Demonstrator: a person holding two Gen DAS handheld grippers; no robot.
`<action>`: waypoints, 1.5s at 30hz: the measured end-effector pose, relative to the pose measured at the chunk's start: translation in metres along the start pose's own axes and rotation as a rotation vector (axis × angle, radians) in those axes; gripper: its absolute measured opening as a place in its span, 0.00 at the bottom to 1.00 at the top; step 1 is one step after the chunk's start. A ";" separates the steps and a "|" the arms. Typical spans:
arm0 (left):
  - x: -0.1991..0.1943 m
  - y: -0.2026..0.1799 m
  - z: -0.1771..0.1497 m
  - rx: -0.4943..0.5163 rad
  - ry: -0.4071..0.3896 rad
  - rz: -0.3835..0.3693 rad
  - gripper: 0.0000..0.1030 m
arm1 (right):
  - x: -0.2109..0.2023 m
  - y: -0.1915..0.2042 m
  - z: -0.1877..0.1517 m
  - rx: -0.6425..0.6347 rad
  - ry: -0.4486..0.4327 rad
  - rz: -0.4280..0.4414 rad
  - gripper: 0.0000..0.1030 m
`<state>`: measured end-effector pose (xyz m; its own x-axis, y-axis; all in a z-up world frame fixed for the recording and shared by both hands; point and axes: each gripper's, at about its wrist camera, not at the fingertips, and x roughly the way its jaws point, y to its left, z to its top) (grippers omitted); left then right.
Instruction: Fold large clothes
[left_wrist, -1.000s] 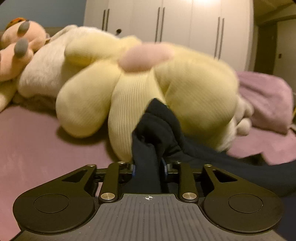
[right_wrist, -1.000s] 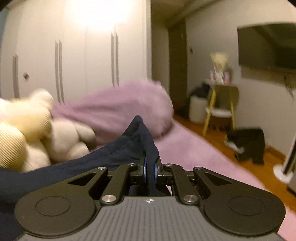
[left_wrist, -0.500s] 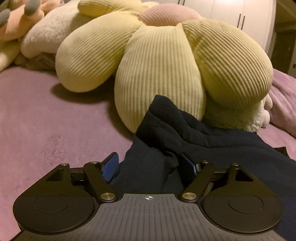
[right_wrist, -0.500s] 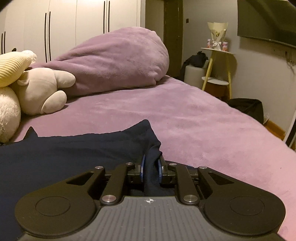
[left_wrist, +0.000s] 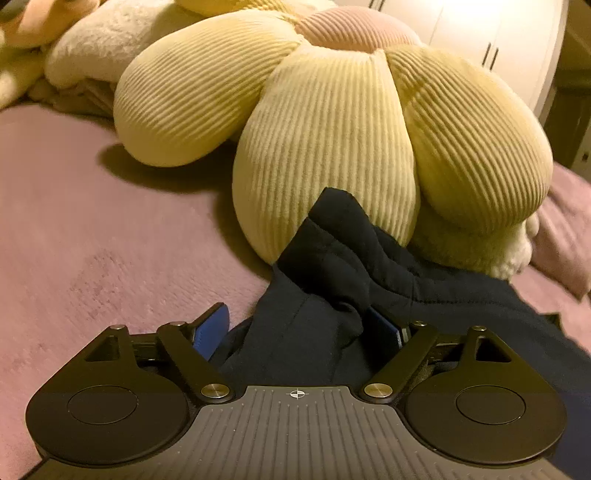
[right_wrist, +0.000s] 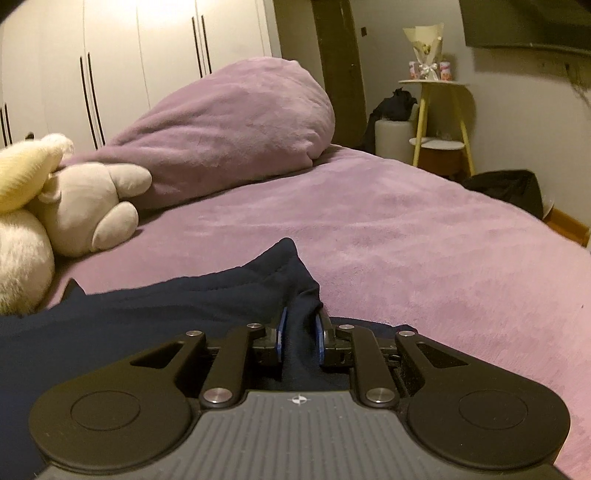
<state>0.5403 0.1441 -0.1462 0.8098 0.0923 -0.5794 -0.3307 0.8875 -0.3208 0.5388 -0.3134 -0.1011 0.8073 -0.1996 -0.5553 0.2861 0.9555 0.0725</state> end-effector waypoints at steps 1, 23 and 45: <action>-0.002 0.004 0.001 -0.023 -0.001 -0.017 0.85 | 0.000 -0.004 0.000 0.020 -0.001 0.014 0.15; -0.062 -0.084 -0.017 0.288 -0.048 -0.140 0.94 | -0.064 0.044 0.030 0.122 0.004 0.310 0.39; -0.200 0.037 -0.094 0.357 0.096 -0.150 0.99 | -0.191 -0.082 -0.048 0.218 0.119 0.409 0.33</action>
<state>0.3205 0.1160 -0.1129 0.7817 -0.0782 -0.6187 -0.0087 0.9906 -0.1363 0.3363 -0.3431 -0.0402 0.8152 0.2222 -0.5349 0.0687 0.8799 0.4702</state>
